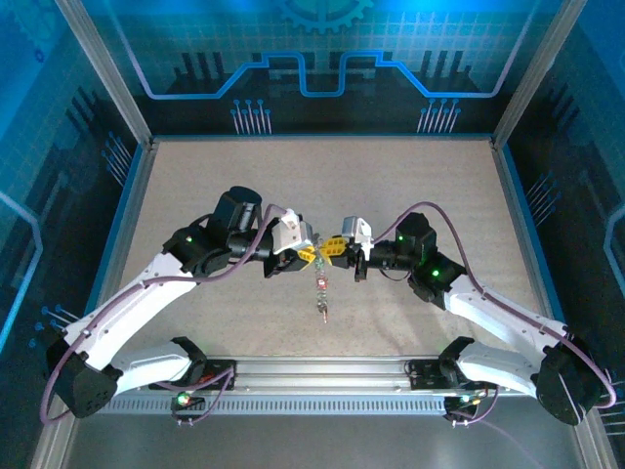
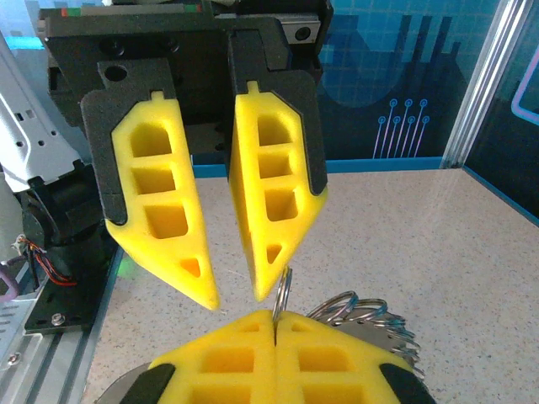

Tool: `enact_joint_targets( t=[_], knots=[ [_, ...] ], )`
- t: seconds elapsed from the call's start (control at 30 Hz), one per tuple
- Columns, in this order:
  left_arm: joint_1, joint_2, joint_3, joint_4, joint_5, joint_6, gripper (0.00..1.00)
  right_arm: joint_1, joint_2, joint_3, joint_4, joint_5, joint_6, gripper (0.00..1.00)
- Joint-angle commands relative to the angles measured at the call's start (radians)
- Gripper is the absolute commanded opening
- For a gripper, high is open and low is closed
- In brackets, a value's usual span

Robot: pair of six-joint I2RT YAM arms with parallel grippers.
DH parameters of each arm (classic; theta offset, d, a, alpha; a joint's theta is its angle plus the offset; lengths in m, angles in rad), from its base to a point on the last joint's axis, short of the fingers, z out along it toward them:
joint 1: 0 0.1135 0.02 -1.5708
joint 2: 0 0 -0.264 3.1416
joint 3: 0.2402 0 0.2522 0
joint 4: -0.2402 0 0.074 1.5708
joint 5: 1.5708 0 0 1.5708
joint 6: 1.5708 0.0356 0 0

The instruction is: Put the keys on the keyring

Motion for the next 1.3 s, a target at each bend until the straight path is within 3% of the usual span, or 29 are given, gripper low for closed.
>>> enact_joint_targets(
  t=[0.0,0.17,0.47,0.93,1.27],
  knots=[
    [-0.006,-0.003,-0.009,0.015,-0.007,0.003,0.23,0.024,-0.033,0.007,0.033,0.003,-0.016,0.0],
    [-0.005,-0.05,-0.031,-0.069,0.012,0.004,0.25,0.021,-0.039,0.01,-0.027,0.074,-0.022,0.0],
    [-0.006,-0.091,-0.121,0.088,-0.033,-0.124,0.34,0.023,-0.043,-0.002,0.025,0.033,0.005,0.0],
    [-0.004,-0.034,-0.073,0.149,0.068,-0.158,0.28,0.027,-0.066,-0.004,-0.013,0.021,-0.023,0.0],
    [-0.003,-0.036,-0.07,0.172,0.077,-0.169,0.25,0.028,-0.065,0.0,-0.031,0.014,-0.045,0.0]
  ],
)
